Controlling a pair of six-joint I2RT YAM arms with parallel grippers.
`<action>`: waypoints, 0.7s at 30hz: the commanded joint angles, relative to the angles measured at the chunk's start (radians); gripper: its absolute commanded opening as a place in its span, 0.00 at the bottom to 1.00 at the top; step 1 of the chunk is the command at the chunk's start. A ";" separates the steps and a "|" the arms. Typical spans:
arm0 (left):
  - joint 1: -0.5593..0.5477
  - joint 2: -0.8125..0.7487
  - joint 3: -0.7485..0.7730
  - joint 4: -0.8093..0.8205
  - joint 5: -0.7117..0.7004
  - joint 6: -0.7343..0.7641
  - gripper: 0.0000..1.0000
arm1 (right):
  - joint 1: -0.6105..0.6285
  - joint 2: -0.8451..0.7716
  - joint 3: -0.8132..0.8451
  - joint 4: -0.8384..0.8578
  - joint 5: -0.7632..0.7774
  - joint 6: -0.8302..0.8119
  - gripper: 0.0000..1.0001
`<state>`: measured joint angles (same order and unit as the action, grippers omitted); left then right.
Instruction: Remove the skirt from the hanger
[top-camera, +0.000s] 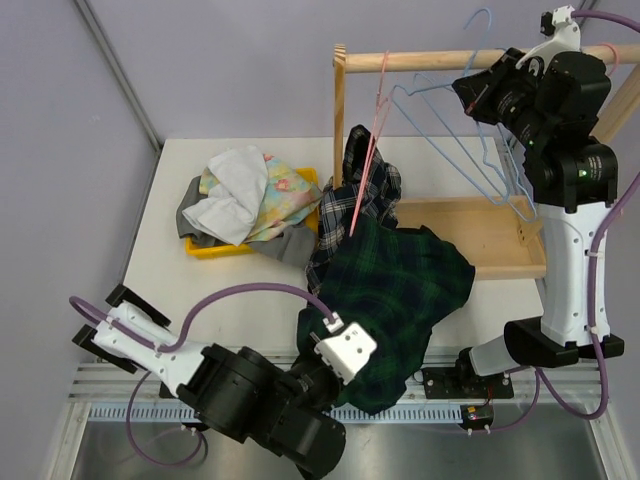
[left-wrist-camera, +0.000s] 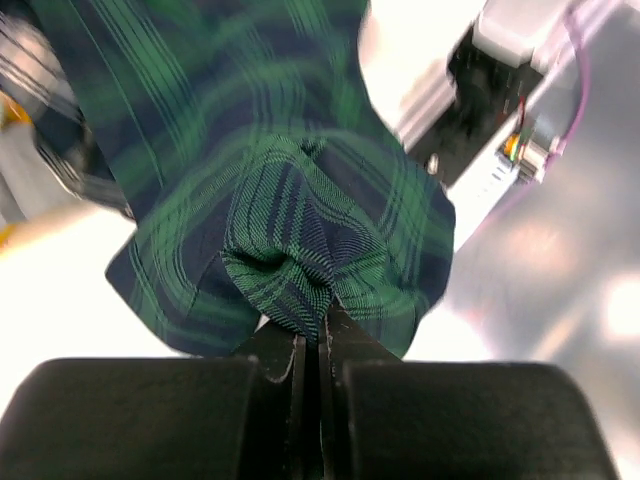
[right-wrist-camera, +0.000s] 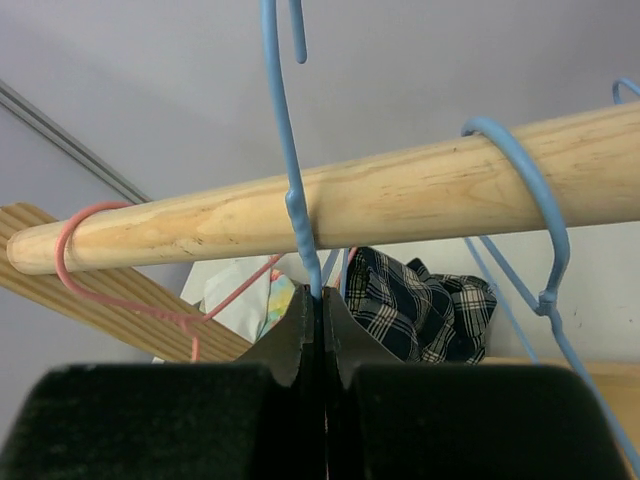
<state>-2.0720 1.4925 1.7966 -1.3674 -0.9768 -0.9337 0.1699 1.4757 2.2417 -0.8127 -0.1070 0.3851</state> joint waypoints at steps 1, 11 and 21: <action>0.064 -0.044 0.102 -0.174 -0.143 0.119 0.00 | -0.001 0.009 -0.031 0.069 -0.011 -0.014 0.00; 0.592 -0.288 0.196 0.268 -0.145 0.770 0.00 | -0.001 -0.167 -0.391 0.112 -0.010 -0.014 0.09; 1.163 -0.194 0.378 0.749 0.091 1.302 0.00 | -0.003 -0.284 -0.545 0.098 -0.006 -0.018 0.99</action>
<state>-1.0161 1.2026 2.1010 -0.8341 -0.9890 0.1509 0.1699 1.2396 1.7298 -0.7296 -0.1215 0.3717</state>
